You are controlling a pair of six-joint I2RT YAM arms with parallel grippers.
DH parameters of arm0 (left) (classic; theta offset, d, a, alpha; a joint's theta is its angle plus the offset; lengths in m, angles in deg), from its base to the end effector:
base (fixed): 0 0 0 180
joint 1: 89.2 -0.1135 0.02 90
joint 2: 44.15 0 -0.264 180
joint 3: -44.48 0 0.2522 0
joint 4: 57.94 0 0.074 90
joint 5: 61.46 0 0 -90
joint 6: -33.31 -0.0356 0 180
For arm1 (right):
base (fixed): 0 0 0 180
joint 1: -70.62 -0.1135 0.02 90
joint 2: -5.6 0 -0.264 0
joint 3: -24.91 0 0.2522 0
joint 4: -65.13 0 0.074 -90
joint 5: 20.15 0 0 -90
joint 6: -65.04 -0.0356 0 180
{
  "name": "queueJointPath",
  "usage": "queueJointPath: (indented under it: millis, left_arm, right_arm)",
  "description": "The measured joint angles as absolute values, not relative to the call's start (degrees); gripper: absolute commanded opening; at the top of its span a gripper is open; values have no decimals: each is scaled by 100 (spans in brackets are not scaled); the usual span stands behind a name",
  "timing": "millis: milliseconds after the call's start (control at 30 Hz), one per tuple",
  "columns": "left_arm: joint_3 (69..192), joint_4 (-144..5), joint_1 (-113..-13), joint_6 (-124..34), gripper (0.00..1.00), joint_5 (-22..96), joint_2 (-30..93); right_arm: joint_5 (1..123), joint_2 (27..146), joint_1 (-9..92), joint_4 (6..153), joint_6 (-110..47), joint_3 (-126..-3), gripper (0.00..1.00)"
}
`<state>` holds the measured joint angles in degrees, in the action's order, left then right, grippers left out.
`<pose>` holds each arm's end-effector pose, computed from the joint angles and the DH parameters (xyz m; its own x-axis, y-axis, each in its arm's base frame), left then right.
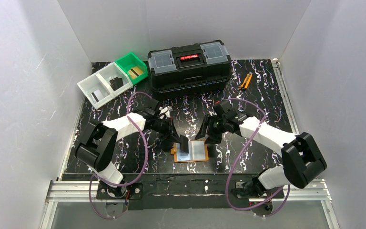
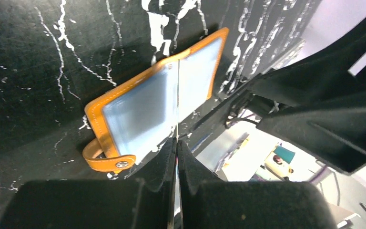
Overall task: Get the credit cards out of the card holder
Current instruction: Place the credit card in the storage box.
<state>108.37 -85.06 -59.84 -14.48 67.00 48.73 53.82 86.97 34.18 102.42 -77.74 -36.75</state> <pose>0.2599 -0.1716 0.1704 -0.9969 -0.0428 -0.0661 0.0222 0.6530 -0.7570 0.2168 0.1723 0.1987 -0.9591 0.2433 -0.1450 0.1188 0.8103 0.5738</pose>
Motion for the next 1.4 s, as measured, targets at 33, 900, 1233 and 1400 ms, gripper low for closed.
queueJointPath:
  millis: [33,900,1233,1400]
  left_arm:
    - [10819,-8467,-6021,-1391,0,6770,4849]
    - [10157,-5523,-6397,1096,0,7998,4289]
    - [9991,-5335,-6471,1306,27,8027,4280]
    - [9986,-5186,-6471,1407,30,8046,4219]
  right_arm:
    - [5332,8614,3418,10156,-7761,-3699,72]
    - [3760,8437,3724,5571,-10261,-2040,24]
    - [3437,8640,3798,4469,-10969,-1902,1]
    - [3205,9099,3800,3711,-11415,-1896,1]
